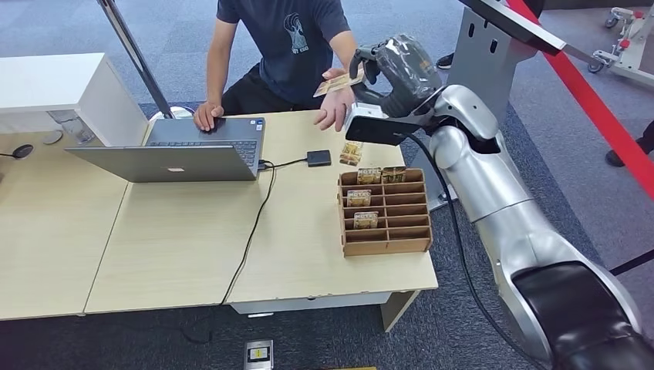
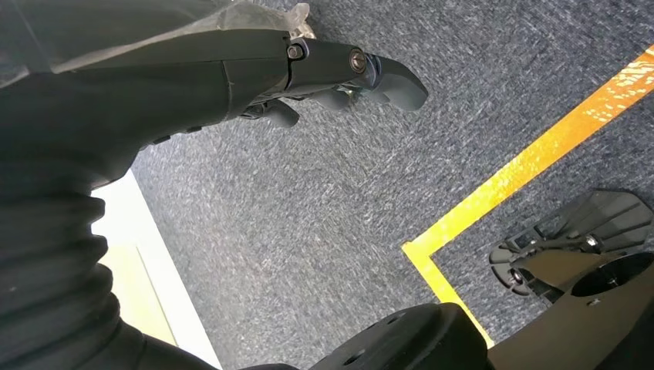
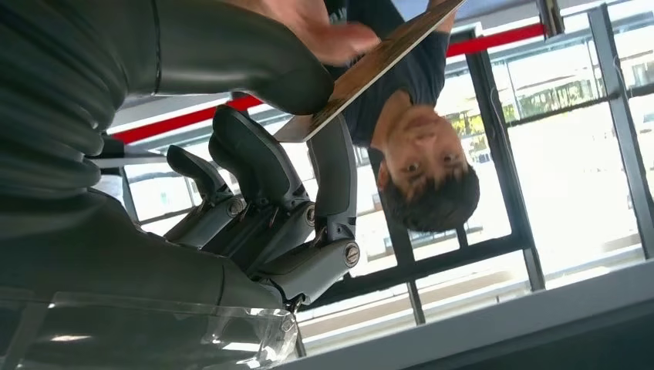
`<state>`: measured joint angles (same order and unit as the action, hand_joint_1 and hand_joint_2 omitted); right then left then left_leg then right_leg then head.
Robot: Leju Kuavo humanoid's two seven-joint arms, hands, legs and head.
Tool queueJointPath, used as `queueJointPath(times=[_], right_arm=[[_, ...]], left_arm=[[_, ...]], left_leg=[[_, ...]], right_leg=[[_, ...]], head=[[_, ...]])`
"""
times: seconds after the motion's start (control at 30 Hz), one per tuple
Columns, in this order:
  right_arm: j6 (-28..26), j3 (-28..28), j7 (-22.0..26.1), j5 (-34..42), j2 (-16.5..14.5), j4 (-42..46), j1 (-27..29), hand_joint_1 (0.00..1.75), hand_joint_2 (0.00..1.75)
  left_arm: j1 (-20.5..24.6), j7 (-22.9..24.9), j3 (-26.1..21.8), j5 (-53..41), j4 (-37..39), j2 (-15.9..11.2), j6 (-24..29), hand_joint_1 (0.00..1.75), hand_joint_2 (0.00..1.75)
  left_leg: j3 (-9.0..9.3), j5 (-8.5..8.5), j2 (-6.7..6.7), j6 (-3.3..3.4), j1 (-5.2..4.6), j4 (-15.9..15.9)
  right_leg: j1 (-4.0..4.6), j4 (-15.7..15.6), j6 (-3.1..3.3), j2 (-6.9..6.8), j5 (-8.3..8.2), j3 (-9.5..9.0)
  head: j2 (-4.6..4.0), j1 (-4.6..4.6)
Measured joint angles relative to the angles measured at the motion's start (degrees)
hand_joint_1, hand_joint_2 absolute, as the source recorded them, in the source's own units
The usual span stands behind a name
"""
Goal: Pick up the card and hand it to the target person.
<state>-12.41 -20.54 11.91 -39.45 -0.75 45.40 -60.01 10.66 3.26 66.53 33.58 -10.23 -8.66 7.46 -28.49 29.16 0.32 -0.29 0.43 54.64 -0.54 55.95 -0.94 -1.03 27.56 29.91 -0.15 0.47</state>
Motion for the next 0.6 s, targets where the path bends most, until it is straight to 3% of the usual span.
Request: queueJointPath(times=[0.17, 0.33, 0.37, 0.4, 0.47, 0.5, 0.53, 0.6], right_arm=[[-3.2, -2.19, -1.63, -3.39, -3.71, -7.53, -0.89, 1.62, 1.75], [-5.49, -4.06, -3.85, -5.83, -6.09, -13.11, -0.93, 1.75, 1.75], [-5.64, -4.29, -3.96, -5.92, -6.32, -13.98, -0.9, 1.51, 1.75], [-5.74, -4.49, -4.03, -5.96, -6.51, -14.76, -0.87, 1.1, 1.75], [-5.9, -4.92, -4.07, -5.98, -6.78, -16.22, -0.81, 0.23, 1.75], [-5.96, -5.11, -4.07, -5.95, -6.89, -16.85, -0.77, 0.02, 1.75], [-6.02, -5.27, -4.05, -5.87, -6.96, -17.41, -0.74, 0.0, 1.75], [-6.1, -5.43, -4.01, -5.69, -7.02, -18.02, -0.68, 0.0, 1.75]], left_arm=[[0.33, 0.28, 0.85, -0.45, 0.0, 0.09, -0.21, 0.0, 1.75], [0.4, 0.27, 1.32, -0.96, 0.0, 0.16, -0.48, 0.0, 1.75], [0.41, 0.21, 1.39, -1.06, 0.0, 0.17, -0.6, 0.0, 1.75], [0.41, 0.18, 1.46, -1.12, 0.0, 0.17, -0.72, 0.0, 1.75], [0.41, 0.28, 1.7, -0.97, 0.0, 0.17, -1.07, 0.0, 0.87], [0.4, 0.33, 1.86, -0.84, 0.0, 0.17, -1.23, 0.0, 0.44], [0.38, 0.37, 2.02, -0.7, 0.0, 0.16, -1.37, 0.0, 0.0], [0.35, 0.35, 2.22, -0.52, 0.01, 0.14, -1.45, 0.0, 0.0]], left_leg=[[0.01, 0.0, 0.01, 0.0, -0.01, 0.0], [0.02, 0.0, 0.01, 0.0, -0.01, 0.01], [0.02, 0.0, 0.01, 0.0, -0.01, 0.01], [0.02, 0.0, 0.01, 0.0, -0.01, 0.01], [0.03, 0.0, 0.0, 0.0, -0.01, 0.01], [0.03, 0.0, 0.01, 0.0, -0.01, 0.01], [0.03, 0.0, 0.01, 0.0, -0.01, 0.01], [0.03, 0.0, 0.01, 0.0, -0.02, 0.01]], right_leg=[[0.0, -0.01, 0.0, 0.0, 0.0, 0.01], [0.0, -0.01, 0.0, 0.0, 0.0, 0.01], [0.0, -0.01, 0.0, 0.0, 0.0, 0.01], [0.0, -0.01, 0.0, 0.0, 0.0, 0.01], [0.0, -0.01, 0.01, 0.0, -0.01, 0.02], [-0.01, -0.01, 0.02, 0.0, -0.01, 0.02], [-0.01, -0.01, 0.02, 0.0, -0.02, 0.02], [-0.01, -0.02, 0.02, 0.0, -0.02, 0.03]], head=[[0.0, 0.0], [0.0, 0.0], [0.0, -0.01], [0.0, 0.0], [0.0, 0.0], [0.0, 0.0], [0.0, -0.01], [0.0, -0.01]])
